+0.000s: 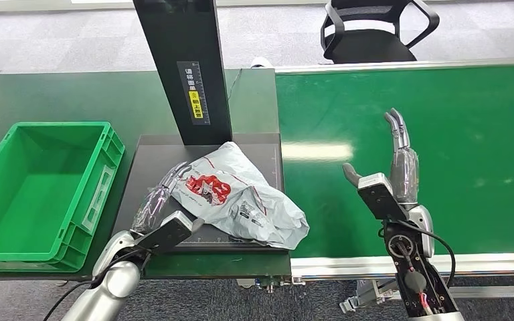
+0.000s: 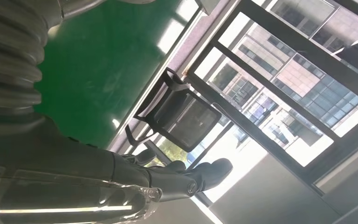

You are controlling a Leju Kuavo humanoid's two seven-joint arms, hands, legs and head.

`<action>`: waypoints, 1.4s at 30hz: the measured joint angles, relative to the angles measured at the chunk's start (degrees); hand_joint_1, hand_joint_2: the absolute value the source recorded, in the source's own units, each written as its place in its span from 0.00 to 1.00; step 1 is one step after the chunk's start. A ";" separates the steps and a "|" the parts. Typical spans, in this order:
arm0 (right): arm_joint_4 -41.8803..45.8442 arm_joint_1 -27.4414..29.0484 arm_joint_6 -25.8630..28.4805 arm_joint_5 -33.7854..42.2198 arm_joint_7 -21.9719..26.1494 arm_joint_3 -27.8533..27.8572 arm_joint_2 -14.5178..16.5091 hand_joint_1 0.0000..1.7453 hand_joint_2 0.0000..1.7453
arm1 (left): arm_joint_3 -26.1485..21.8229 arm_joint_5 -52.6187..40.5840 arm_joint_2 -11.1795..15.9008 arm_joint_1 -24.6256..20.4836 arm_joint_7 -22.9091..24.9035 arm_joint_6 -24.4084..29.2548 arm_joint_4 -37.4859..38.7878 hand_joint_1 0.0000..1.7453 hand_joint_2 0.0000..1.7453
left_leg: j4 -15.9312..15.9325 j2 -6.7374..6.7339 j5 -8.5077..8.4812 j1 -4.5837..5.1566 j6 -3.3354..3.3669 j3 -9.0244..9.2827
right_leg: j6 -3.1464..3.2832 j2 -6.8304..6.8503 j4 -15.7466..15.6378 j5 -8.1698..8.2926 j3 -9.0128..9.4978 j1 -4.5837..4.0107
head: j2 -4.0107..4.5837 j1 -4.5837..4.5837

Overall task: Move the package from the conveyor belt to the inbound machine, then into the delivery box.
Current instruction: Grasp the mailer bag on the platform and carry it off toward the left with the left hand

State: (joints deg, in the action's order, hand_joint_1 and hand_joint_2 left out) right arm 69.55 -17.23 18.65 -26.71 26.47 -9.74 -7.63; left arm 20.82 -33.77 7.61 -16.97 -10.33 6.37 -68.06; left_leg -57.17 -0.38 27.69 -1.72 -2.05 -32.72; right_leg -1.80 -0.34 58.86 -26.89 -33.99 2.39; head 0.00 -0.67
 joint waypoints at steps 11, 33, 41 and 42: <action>-0.40 -1.05 -0.88 -0.97 0.01 0.02 0.76 0.00 1.00 | 6.15 -13.67 -0.21 -5.63 3.25 -1.05 5.75 0.00 1.00 | -0.01 0.02 -0.01 0.01 0.01 -0.01 | -0.02 0.01 -0.01 0.01 0.01 0.01 | 0.00 -0.01; -2.82 -3.05 -2.33 -2.02 -0.16 -0.03 1.98 0.00 1.00 | 23.49 -23.78 -10.11 -22.33 4.73 -5.77 30.31 1.00 1.00 | -0.03 0.11 -0.06 0.04 0.05 0.08 | -0.07 0.08 -0.01 0.05 0.17 0.05 | 0.00 0.00; -2.44 -1.88 -2.82 -2.67 -0.26 -0.01 2.18 0.00 1.00 | 21.25 -20.74 -10.13 -21.08 4.06 0.42 30.56 1.00 1.00 | -0.02 0.09 -0.04 0.04 0.05 0.04 | -0.07 0.07 0.00 0.04 0.11 0.05 | 0.00 0.01; -2.40 -1.80 -2.86 -2.78 -0.27 -0.01 2.20 0.00 1.00 | 20.97 -20.61 -10.08 -20.83 4.06 0.76 30.45 1.00 1.00 | -0.02 0.09 -0.04 0.04 0.05 0.03 | -0.07 0.07 -0.01 0.04 0.10 0.05 | 0.00 0.00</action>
State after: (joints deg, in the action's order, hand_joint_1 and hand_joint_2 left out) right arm 67.14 -19.04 15.79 -29.49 26.21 -9.75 -5.43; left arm 41.79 -54.39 -2.48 -37.80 -6.27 7.13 -37.62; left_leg -57.19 -0.30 27.65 -1.67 -2.00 -32.69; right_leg -1.88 -0.27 58.85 -26.85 -33.89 2.44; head 0.00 -0.67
